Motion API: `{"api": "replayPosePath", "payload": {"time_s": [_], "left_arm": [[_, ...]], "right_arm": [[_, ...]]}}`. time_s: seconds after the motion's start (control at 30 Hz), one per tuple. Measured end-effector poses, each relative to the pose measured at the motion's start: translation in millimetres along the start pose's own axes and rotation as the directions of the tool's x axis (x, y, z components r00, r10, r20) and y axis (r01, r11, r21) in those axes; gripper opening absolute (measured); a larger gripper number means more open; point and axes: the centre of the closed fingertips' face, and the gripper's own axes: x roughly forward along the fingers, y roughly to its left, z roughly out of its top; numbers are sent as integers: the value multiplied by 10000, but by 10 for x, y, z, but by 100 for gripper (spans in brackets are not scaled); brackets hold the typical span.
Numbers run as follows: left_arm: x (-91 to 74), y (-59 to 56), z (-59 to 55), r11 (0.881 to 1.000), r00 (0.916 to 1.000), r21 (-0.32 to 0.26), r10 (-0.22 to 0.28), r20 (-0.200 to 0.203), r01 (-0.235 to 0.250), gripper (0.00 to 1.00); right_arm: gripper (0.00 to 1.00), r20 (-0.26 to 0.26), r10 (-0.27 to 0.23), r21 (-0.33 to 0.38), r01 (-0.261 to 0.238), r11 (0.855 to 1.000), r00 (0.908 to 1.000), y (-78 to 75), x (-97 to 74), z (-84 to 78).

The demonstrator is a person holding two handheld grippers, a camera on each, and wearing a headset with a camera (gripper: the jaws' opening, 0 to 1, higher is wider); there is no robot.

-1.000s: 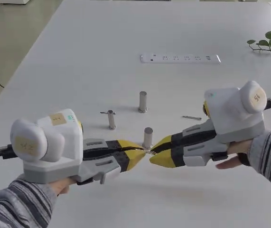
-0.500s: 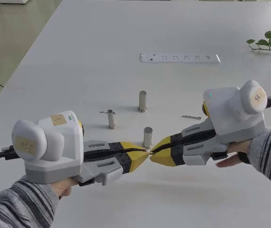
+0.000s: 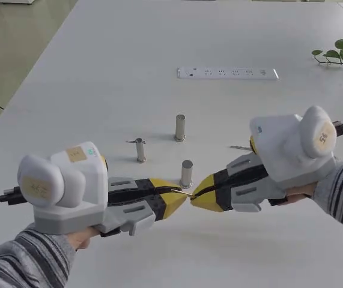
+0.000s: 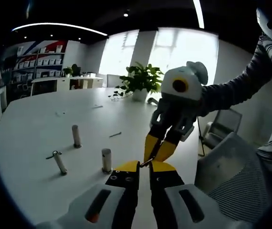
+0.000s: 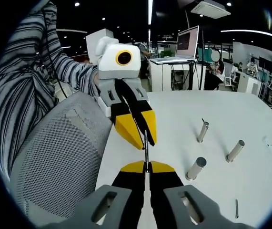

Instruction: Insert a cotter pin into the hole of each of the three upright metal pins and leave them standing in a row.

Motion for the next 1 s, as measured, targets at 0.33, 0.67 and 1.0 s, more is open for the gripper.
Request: {"api": "replayPosePath", "payload": {"time_s": [0.33, 0.67, 1.0], "left_arm": [[46, 112, -109, 9947, 9960, 672, 810, -373, -784, 16], [98, 257, -196, 9715, 9768, 1202, 2103, -405, -2041, 19], [214, 381, -276, 9382, 9466, 1656, 3170, -581, -3040, 21]], "right_arm": [[0, -700, -683, -498, 649, 9967, 9952, -158, -67, -108], [0, -1225, -956, -435, 909, 9949, 9879, -296, -125, -237], [0, -1893, -1151, -863, 1003, 9912, 9751, -483, -194, -352]]}}
